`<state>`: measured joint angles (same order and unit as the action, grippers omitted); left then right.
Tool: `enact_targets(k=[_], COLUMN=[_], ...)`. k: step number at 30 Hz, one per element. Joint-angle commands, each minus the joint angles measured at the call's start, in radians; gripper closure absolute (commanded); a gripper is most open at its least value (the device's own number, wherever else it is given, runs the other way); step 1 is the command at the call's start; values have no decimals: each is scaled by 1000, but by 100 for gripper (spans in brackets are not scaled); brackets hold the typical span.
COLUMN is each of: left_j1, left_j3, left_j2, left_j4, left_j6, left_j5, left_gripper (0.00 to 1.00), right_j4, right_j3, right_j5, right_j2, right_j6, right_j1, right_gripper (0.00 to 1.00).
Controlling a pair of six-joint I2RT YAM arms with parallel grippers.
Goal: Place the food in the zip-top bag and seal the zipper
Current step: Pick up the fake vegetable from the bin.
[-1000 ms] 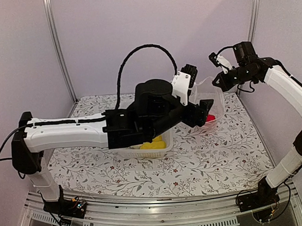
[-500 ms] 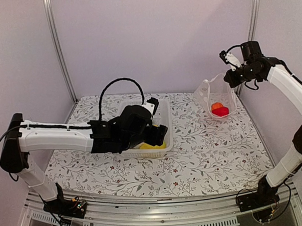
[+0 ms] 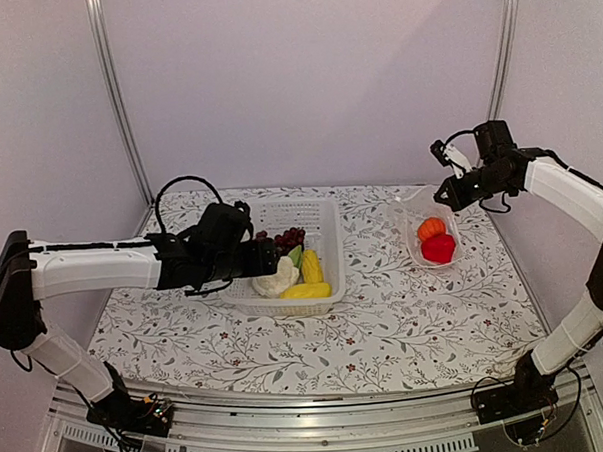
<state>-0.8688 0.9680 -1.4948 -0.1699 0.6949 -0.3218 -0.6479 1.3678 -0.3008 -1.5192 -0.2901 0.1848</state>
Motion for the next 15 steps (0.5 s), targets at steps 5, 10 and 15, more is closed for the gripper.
enact_targets(k=[5, 10, 15], left_j1=[71, 91, 95], left_j3=[96, 204, 273], left_j2=[-159, -269, -347], left_j4=[-106, -174, -217], left_j6=[107, 86, 57], left_j5=[-1, 8, 18], left_gripper=[28, 36, 45], right_j4=[95, 97, 99], right_j3=[-102, -116, -119], right_j5=[-91, -110, -126], right_j2=[99, 136, 154], right_j6=[28, 33, 41], right_j1=[1, 1, 2], right_gripper=[100, 100, 100])
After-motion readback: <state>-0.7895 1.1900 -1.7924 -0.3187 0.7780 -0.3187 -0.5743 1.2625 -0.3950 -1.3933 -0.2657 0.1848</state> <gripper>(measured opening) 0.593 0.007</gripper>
